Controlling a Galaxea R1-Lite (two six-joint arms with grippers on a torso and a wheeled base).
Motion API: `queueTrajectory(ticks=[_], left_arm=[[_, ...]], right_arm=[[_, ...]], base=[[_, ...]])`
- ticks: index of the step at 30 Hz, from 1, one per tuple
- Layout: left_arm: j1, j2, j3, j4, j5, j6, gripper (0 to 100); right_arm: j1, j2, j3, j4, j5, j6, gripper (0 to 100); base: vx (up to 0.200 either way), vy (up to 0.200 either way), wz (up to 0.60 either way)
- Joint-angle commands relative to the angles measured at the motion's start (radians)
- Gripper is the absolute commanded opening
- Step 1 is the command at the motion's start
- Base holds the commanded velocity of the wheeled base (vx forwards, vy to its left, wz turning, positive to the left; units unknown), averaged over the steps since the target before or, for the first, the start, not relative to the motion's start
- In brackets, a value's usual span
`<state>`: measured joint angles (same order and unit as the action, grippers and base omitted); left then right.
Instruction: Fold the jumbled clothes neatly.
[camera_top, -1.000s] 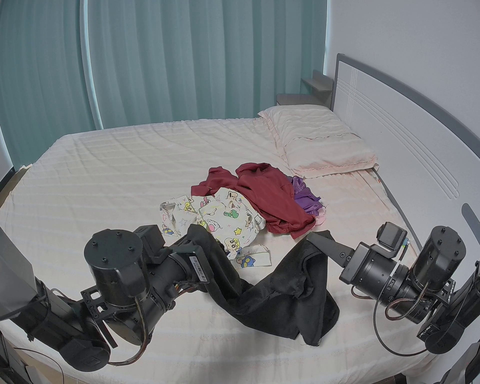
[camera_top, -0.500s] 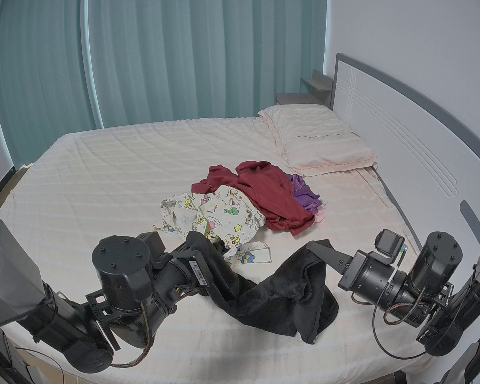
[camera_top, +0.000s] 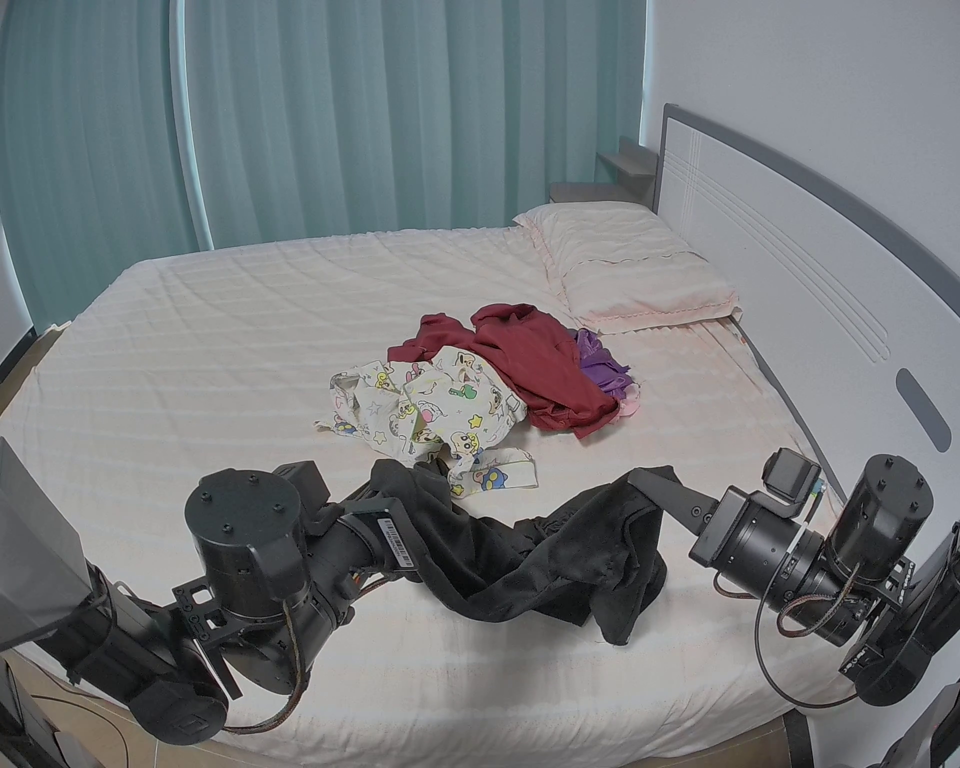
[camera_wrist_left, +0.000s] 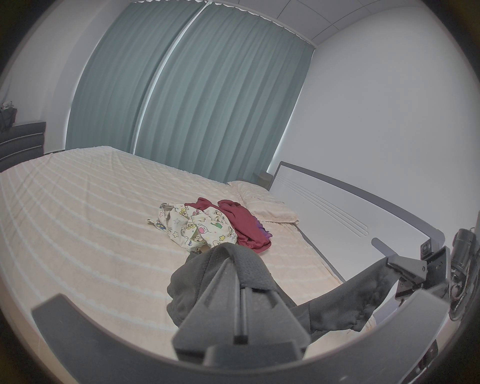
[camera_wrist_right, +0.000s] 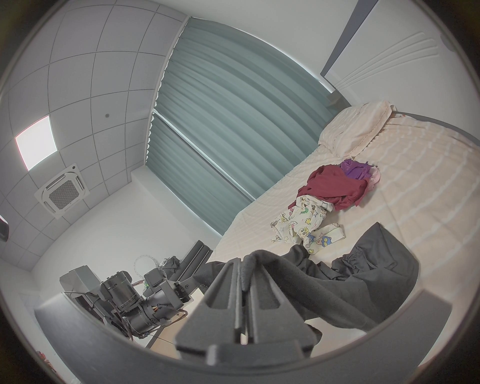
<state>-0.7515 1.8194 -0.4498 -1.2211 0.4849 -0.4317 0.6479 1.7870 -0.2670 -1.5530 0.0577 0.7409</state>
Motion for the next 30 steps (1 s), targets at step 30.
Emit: queueTrajectory(ticks=[30], left_arm=[[0.038, -0.018, 0.014, 0.0, 0.018, -0.002, 0]], right_arm=[[0.041, -0.046, -0.031, -0.01, 0.002, -0.117, 0]], base=[[0.0, 0.173, 0.0]])
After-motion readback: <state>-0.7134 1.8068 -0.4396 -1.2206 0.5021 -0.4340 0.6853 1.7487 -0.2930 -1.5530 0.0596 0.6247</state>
